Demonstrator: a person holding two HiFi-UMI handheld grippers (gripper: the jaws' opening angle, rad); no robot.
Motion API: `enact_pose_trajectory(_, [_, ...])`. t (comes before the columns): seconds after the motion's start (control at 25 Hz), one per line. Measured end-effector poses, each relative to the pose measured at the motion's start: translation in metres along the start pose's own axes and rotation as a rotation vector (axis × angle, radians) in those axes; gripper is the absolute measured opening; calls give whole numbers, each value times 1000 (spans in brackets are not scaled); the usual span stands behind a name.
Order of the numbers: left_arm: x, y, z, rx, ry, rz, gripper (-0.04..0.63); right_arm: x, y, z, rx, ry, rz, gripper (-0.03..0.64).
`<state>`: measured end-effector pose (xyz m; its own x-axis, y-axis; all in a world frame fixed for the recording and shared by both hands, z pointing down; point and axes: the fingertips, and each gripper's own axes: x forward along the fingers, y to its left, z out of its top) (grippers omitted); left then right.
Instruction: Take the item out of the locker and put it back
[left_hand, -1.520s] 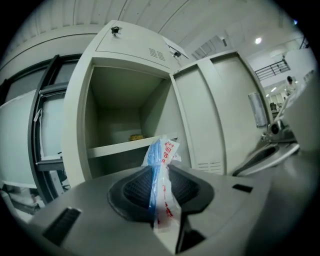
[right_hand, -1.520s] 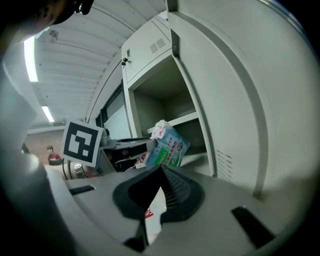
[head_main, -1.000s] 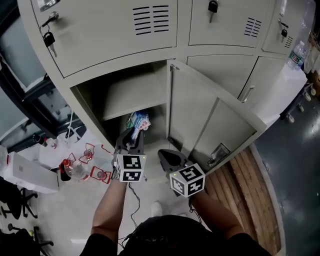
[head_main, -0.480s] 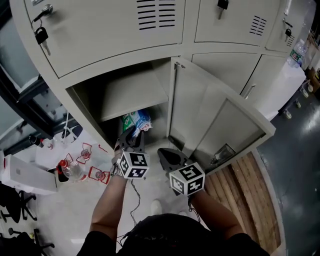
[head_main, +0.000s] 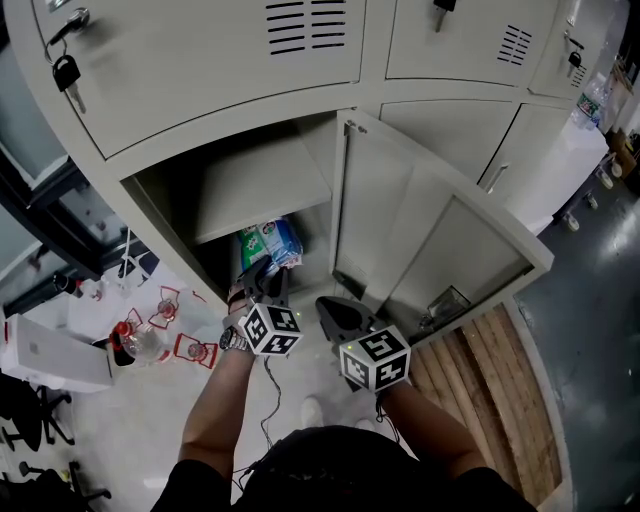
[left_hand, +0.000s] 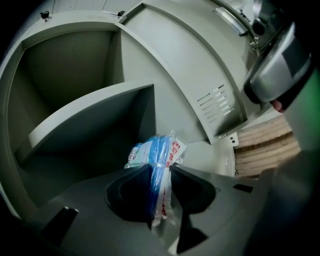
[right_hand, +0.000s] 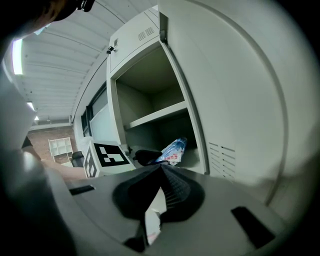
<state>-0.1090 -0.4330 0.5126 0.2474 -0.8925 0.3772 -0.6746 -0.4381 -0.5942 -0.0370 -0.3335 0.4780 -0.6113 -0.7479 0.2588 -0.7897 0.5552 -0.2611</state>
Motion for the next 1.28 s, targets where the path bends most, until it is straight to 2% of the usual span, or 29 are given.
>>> enact_pose_trajectory(0.16, [5, -4, -6, 5, 25, -6, 138, -2, -1, -2, 1, 2, -5, 0])
enact_pose_trajectory(0.32, [11, -10, -13, 60, 57, -25, 152, -3, -1, -2, 5, -1, -8, 0])
enact_pose_trajectory(0.76, [13, -20, -15, 146, 41, -20, 169, -6, -4, -4, 18, -6, -18, 0])
enact_pose_trajectory(1.08, [10, -21, -14, 123, 36, -38, 185, -11, -6, -5, 26, -7, -8, 0])
enact_pose_trajectory(1.2, [5, -20, -10, 90, 14, -30, 277, -14, -6, -5, 26, -6, 2, 0])
enact_pose_trajectory(1.28, [0, -18, -8, 55, 9, -21, 281, -16, -5, -5, 26, -7, 11, 0])
